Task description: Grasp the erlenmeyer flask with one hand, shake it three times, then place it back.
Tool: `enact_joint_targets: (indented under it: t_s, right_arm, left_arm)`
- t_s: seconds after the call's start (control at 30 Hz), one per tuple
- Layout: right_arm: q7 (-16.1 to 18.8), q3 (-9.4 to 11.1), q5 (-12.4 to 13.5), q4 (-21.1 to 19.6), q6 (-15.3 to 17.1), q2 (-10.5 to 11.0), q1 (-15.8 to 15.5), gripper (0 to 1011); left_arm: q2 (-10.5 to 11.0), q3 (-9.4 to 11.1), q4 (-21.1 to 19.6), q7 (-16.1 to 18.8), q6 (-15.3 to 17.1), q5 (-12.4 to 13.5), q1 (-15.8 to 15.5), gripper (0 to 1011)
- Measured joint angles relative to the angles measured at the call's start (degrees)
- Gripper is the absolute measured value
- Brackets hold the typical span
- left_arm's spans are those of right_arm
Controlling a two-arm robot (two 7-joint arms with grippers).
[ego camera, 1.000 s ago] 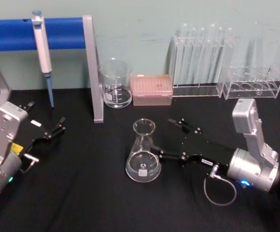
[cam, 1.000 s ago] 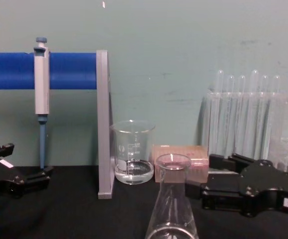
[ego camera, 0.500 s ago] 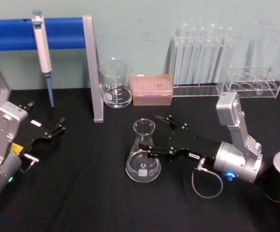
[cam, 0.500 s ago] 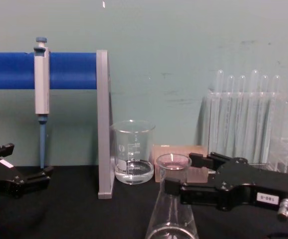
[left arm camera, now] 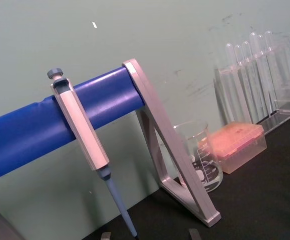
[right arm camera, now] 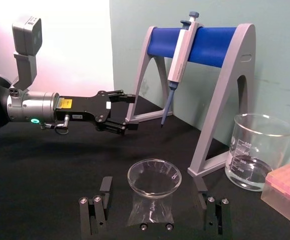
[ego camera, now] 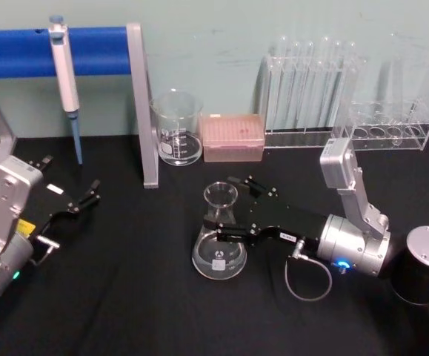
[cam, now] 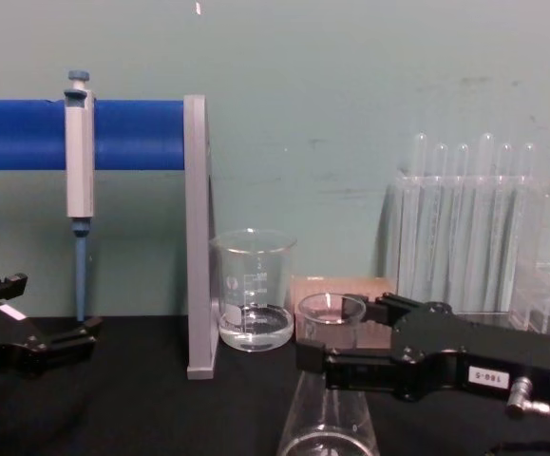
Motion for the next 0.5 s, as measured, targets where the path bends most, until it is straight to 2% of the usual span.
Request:
enact_joint_targets:
  t_s: [0.5]
  right_arm:
    - [0.0,-0.5,0.5,0.7,0.5,-0.1,0.4,1002]
  left_arm:
    - [0.0,0.0,0.0,0.0,0.0,0.0,0.0,1001]
